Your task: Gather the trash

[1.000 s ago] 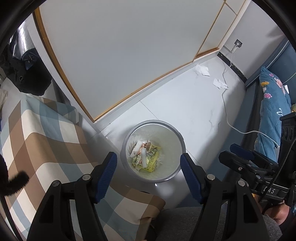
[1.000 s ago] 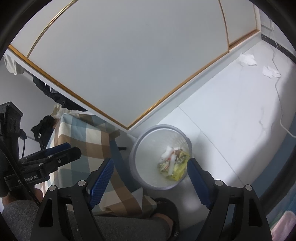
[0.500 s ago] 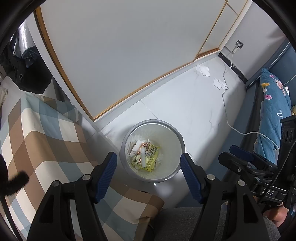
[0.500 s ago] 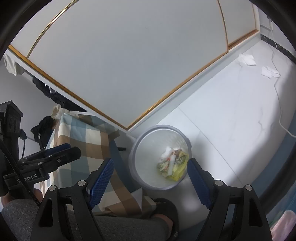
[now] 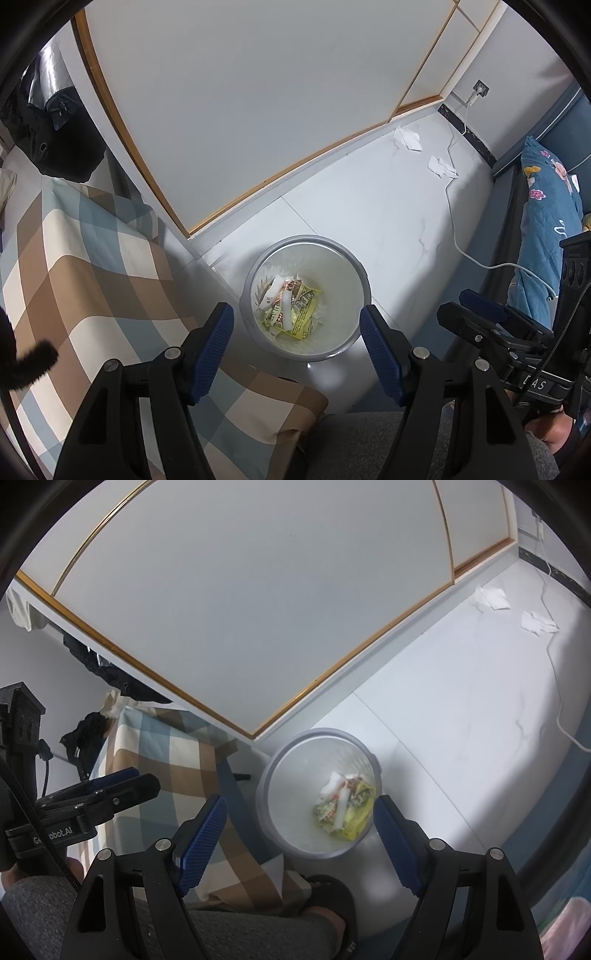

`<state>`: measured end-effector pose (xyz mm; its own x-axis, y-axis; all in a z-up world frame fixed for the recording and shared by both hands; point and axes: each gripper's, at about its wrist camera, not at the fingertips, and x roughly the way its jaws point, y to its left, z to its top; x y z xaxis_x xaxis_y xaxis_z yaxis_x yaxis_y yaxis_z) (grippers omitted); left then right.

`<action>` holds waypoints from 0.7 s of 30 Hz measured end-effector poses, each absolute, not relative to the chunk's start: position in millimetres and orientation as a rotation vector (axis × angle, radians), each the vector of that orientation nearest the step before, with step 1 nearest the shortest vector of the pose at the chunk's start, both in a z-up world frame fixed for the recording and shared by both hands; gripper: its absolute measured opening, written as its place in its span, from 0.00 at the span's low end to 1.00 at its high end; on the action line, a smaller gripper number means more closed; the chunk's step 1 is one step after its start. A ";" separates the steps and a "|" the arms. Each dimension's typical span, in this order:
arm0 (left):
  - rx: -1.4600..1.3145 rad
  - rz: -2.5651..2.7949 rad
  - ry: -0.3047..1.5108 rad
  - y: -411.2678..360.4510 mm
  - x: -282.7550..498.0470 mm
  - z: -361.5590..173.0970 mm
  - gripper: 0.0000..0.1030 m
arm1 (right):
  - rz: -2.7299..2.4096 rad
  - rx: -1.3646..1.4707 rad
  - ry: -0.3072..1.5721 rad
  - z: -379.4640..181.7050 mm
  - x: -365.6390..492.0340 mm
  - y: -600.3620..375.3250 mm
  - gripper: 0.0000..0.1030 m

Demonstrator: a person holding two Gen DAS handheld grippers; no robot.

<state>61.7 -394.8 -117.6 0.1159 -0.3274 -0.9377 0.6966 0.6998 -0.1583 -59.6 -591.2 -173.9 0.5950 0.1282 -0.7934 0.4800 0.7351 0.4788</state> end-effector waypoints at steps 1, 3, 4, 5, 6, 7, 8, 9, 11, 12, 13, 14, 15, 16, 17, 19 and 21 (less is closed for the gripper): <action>0.360 -0.773 1.245 -394.8 62.1 -117.4 0.65 | -0.227 0.739 0.931 -174.0 -59.3 -590.9 0.79; 0.359 -0.771 1.246 -394.7 62.1 -117.4 0.65 | -0.227 0.740 0.931 -174.4 -59.1 -590.7 0.79; 0.357 -0.770 1.247 -394.7 62.1 -117.6 0.65 | -0.228 0.740 0.930 -174.3 -59.1 -590.6 0.79; 0.356 -0.769 1.249 -394.5 62.2 -117.9 0.65 | -0.228 0.740 0.930 -174.4 -59.1 -590.7 0.79; 0.355 -0.768 1.250 -394.3 62.1 -118.1 0.65 | -0.227 0.741 0.930 -174.6 -58.9 -590.8 0.79; 0.355 -0.768 1.251 -394.7 62.2 -117.8 0.65 | -0.227 0.741 0.931 -174.5 -58.8 -590.8 0.79; 0.358 -0.769 1.251 -394.7 61.9 -117.9 0.65 | -0.226 0.741 0.932 -174.6 -58.7 -590.9 0.79; 0.360 -0.767 1.250 -394.9 61.7 -117.7 0.65 | -0.225 0.741 0.932 -174.6 -58.7 -590.8 0.79; 0.360 -0.766 1.248 -395.1 61.5 -117.0 0.65 | -0.221 0.741 0.932 -175.1 -57.6 -589.7 0.79; 0.358 -0.766 1.248 -395.2 61.2 -117.2 0.65 | -0.215 0.740 0.932 -175.0 -57.2 -589.0 0.79; 0.357 -0.766 1.250 -395.2 61.4 -117.3 0.65 | -0.211 0.736 0.931 -174.7 -57.0 -588.1 0.79; 0.355 -0.766 1.251 -395.1 61.5 -117.2 0.65 | -0.209 0.732 0.930 -174.3 -57.0 -587.4 0.79; 0.353 -0.766 1.254 -395.2 61.6 -117.4 0.65 | -0.208 0.731 0.927 -174.0 -57.1 -587.1 0.79; 0.351 -0.765 1.257 -395.0 61.9 -117.9 0.65 | -0.209 0.733 0.924 -173.8 -57.6 -587.4 0.79; 0.348 -0.764 1.260 -394.8 62.4 -118.3 0.65 | -0.211 0.738 0.922 -174.2 -57.9 -588.2 0.79; 0.336 -0.771 1.261 -394.0 63.3 -118.5 0.65 | -0.217 0.751 0.925 -175.9 -59.5 -589.7 0.79; 0.336 -0.769 1.256 -393.9 62.8 -117.8 0.65 | -0.218 0.752 0.928 -176.5 -59.0 -589.9 0.79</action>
<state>62.8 -393.9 -117.8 0.1061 -0.3346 -0.9364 0.6820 0.7098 -0.1764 -59.0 -589.9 -176.5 0.5991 0.1397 -0.7884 0.4764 0.7292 0.4912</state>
